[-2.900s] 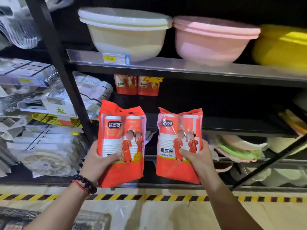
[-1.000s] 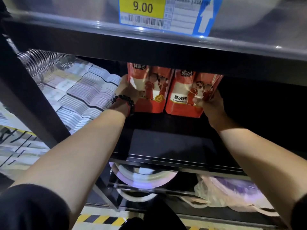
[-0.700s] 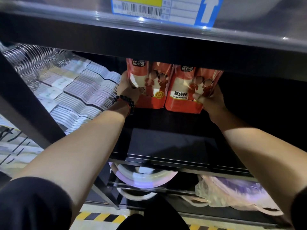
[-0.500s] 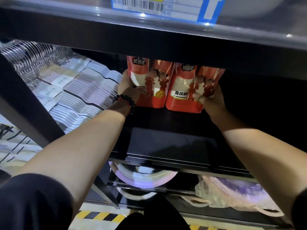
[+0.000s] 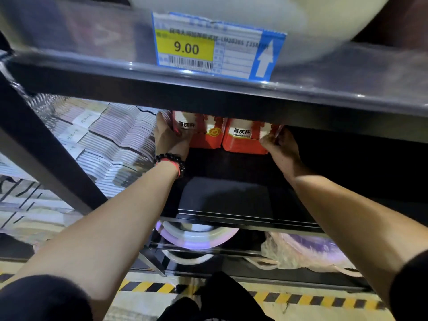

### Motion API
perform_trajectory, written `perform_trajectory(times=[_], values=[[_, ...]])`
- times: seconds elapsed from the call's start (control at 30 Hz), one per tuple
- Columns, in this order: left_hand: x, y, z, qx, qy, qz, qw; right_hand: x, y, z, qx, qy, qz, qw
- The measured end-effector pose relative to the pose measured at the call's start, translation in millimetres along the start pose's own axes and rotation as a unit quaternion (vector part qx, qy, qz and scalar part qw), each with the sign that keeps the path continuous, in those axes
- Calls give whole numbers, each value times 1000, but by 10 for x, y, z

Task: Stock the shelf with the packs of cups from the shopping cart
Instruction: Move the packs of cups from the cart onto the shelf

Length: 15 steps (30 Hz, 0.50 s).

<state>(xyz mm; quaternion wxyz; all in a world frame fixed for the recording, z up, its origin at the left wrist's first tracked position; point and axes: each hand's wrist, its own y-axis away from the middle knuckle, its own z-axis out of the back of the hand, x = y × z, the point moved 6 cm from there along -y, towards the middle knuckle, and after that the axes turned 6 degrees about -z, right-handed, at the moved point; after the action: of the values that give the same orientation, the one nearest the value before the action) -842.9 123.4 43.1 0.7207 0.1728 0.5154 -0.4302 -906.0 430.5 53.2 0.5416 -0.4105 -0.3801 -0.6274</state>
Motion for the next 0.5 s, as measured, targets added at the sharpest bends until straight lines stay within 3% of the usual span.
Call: perform_trajectory(times=[0.07,0.17,0.33,0.5], values=[[-34,224,49,17,-33,-7,999,-96,158,113,-40,24,-48,998],[-100,607,101,72,-64,-50,994,-164,406,205,-16,136,-78,987],[-1,1193,231,208,-84,21,974,-107,1033,157,38,111,-55,992],[5,1640,477,239,-65,30,968,53,1618,-176,123,145,-3,982]])
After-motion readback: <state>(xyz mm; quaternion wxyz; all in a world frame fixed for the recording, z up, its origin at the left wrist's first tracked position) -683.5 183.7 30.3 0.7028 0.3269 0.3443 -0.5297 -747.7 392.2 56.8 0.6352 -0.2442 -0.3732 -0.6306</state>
